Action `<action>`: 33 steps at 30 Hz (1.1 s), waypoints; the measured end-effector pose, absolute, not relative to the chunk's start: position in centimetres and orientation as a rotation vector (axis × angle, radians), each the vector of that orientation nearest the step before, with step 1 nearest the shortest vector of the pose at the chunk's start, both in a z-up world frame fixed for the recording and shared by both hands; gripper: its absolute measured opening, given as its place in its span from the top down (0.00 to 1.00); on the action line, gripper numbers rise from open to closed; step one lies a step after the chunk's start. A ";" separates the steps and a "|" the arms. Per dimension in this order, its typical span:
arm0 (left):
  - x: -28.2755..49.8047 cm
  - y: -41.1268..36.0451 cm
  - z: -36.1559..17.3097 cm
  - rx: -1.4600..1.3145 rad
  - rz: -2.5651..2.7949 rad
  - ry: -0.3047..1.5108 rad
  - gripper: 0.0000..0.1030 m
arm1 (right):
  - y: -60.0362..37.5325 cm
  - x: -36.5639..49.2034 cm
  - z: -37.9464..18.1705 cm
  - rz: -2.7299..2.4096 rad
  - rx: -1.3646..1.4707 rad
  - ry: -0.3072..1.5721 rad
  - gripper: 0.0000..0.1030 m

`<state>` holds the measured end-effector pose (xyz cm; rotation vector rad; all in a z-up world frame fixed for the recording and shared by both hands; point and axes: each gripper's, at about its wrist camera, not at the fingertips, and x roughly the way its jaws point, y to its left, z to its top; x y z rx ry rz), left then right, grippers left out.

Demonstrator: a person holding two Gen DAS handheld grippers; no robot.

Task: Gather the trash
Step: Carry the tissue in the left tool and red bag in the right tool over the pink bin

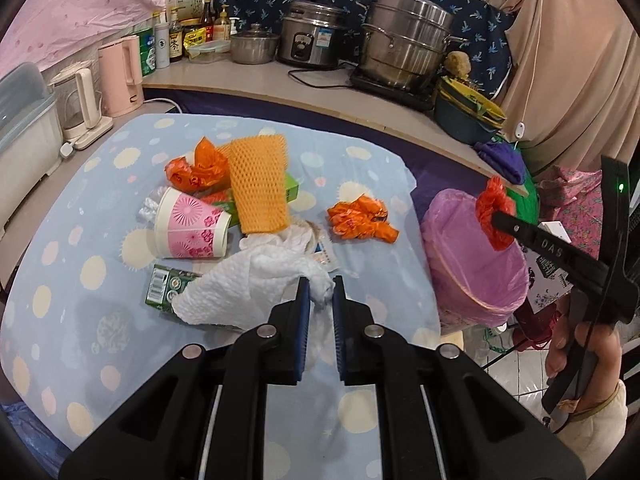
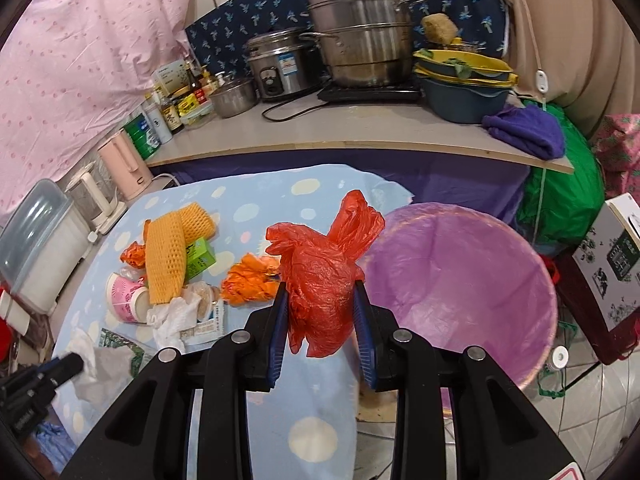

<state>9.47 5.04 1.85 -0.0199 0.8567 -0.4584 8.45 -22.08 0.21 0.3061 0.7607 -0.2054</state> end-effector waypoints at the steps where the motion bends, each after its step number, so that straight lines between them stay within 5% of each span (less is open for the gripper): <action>1: 9.4 4.8 2.2 -0.020 -0.468 0.848 0.90 | -22.5 8.1 0.2 -0.223 0.304 0.760 0.71; 20: 11.5 -6.9 7.6 0.003 -0.727 0.766 0.90 | -30.2 4.1 -2.2 -0.410 0.367 0.790 0.71; 33: 15.5 -17.7 4.4 0.028 -0.892 0.836 0.89 | -33.4 4.7 -5.7 -0.449 0.432 0.850 0.68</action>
